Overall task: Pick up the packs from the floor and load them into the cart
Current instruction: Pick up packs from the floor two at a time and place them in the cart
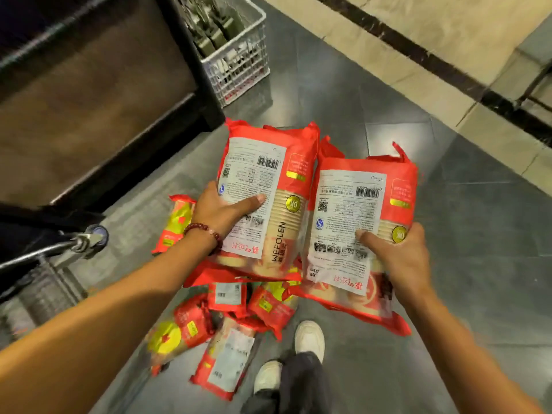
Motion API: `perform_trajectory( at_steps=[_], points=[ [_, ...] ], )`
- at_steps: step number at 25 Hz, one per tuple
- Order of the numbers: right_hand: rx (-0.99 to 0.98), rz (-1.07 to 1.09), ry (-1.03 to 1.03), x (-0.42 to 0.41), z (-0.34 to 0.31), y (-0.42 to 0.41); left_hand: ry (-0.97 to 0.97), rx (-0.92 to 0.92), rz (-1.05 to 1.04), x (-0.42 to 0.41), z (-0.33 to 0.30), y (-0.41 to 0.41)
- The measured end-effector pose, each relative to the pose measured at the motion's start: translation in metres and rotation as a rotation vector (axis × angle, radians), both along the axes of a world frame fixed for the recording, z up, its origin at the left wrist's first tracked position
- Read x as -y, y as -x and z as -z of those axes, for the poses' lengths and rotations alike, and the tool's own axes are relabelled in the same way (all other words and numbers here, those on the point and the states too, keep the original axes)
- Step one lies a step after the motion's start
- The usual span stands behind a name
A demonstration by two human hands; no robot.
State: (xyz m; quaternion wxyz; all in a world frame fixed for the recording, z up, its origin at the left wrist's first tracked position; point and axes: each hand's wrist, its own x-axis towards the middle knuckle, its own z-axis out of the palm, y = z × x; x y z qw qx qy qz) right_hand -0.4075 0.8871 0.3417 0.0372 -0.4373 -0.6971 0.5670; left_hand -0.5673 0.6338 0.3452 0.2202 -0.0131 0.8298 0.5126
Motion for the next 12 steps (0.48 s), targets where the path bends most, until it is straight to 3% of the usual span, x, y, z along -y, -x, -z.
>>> perform_trajectory(
  at_steps=[7,12],
  points=[
    [-0.151,-0.336,0.063,0.086,-0.192,0.066,-0.082,-0.112,-0.281,0.125,-0.199,-0.037],
    [-0.200,-0.607,0.051,0.164,-0.257,0.091,-0.094,-0.187,-0.502,0.212,-0.273,-0.088]
  ],
)
